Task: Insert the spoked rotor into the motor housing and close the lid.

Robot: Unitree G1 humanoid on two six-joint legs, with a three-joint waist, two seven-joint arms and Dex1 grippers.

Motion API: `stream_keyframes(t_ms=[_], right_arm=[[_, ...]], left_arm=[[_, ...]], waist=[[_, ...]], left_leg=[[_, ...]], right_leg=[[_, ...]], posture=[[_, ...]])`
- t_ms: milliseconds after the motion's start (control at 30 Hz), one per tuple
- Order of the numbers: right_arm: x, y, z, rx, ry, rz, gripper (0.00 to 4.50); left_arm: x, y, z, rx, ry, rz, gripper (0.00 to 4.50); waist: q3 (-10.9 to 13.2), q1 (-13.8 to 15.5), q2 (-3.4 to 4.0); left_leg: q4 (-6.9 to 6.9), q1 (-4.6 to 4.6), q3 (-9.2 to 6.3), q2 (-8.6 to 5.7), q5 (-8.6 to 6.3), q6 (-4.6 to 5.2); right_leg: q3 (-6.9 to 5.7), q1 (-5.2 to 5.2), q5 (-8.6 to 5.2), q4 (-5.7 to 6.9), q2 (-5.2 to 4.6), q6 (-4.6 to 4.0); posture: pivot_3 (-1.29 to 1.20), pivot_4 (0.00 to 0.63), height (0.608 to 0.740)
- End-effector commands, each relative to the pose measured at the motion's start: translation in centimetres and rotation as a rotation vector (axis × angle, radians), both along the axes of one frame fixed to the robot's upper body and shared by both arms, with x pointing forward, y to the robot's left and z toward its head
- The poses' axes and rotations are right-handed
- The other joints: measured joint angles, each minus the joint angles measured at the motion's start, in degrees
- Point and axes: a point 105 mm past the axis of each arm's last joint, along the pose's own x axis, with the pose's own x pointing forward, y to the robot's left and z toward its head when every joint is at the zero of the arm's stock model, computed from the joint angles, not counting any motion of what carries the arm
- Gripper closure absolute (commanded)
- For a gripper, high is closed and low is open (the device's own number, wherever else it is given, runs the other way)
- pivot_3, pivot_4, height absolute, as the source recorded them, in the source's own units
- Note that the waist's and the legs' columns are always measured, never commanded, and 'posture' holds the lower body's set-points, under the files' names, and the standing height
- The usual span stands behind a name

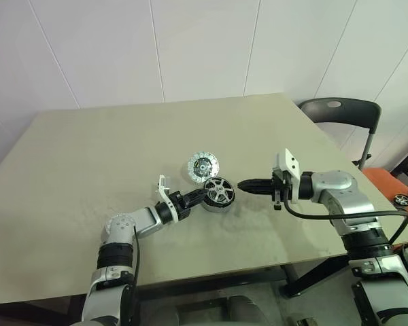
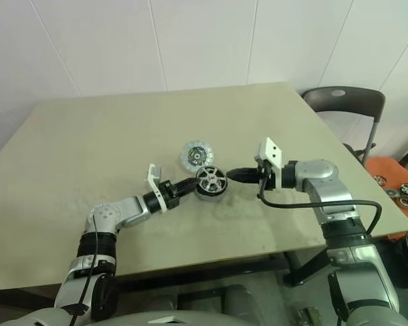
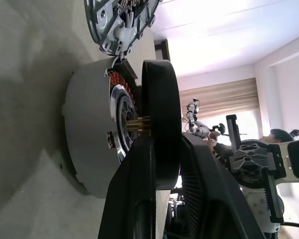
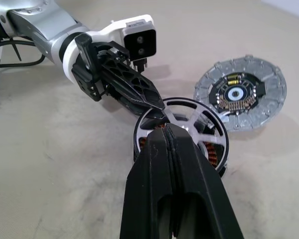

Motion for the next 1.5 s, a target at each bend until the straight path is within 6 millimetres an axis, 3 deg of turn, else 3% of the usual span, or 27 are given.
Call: stream_keyframes(t_ms=[33,133,533,867,1033,1167,1367,1500], right_arm=[[0.4,0.4,1.1,0.007,-0.057,0.014,4.50],[0.5,0.3,1.1,0.008,-0.058,0.011,4.50],[0.8,0.5,0.7,0.012,-0.057,0.007,4.50],[1.0,0.7,0.5,0.028,-0.056,0.007,4.50],[1.6,1.2,1.7,0.095,-0.051,-0.018,4.50],[1.5,2.2,1.1,0.066,-0.042,0.008,4.50],[1.7,2.6,0.9,0.055,-0.032,0.027,4.50],[2.0,3.1,1.4,0.100,-0.015,0.053,4.50]], left_arm=[[0.4,0.3,0.2,0.028,-0.020,0.013,2.51],[0.4,0.4,0.1,0.024,-0.008,0.016,1.51],[0.3,4.0,2.5,0.048,-0.092,0.047,1.51],[0.0,7.6,2.9,0.093,-0.114,0.117,1.51],[0.1,9.0,5.8,0.244,-0.333,0.123,1.51],[-1.6,8.7,9.2,0.360,-0.661,0.064,1.51],[-4.4,8.4,8.7,0.477,-0.912,-0.124,1.51],[-4.7,9.0,8.8,0.456,-0.985,-0.194,1.51]], waist=[[0.00,0.05,0.00],[-0.01,0.17,-0.01],[0.00,-0.03,0.00],[0.00,-0.01,-0.01],[0.02,-0.16,-0.01],[0.02,-0.02,0.00],[0.02,-0.01,0.01],[0.04,-0.11,0.00]], left_leg=[[0.00,0.00,0.00,0.00,0.00,0.00],[0.03,0.03,-0.01,-0.01,0.00,0.00],[0.19,-0.02,-0.05,0.01,-0.01,0.01],[0.19,-0.05,-0.05,0.01,-0.01,0.01],[0.20,-0.04,-0.04,0.02,-0.01,0.01],[0.14,-0.06,-0.02,0.03,-0.01,0.00],[-0.06,-0.06,0.04,0.03,-0.01,0.00],[-0.06,-0.04,0.06,0.06,0.00,0.02]], right_leg=[[0.00,0.01,0.00,0.00,0.00,0.00],[-0.01,0.18,-0.08,0.00,0.00,0.04],[-0.02,0.04,-0.03,0.04,0.01,0.05],[-0.02,0.03,0.03,0.03,-0.01,-0.03],[-0.02,0.00,0.02,0.06,0.00,-0.05],[-0.01,-0.02,0.05,0.03,-0.02,-0.13],[0.01,-0.08,-0.03,-0.06,-0.03,-0.27],[0.00,-0.08,-0.10,-0.03,0.01,-0.19]], posture=[[0.00,0.000,0.740],[0.00,0.000,0.740],[0.00,0.000,0.740],[0.00,0.000,0.740],[0.00,0.000,0.740],[0.00,0.000,0.740],[0.00,0.000,0.740],[0.00,0.000,0.740]])
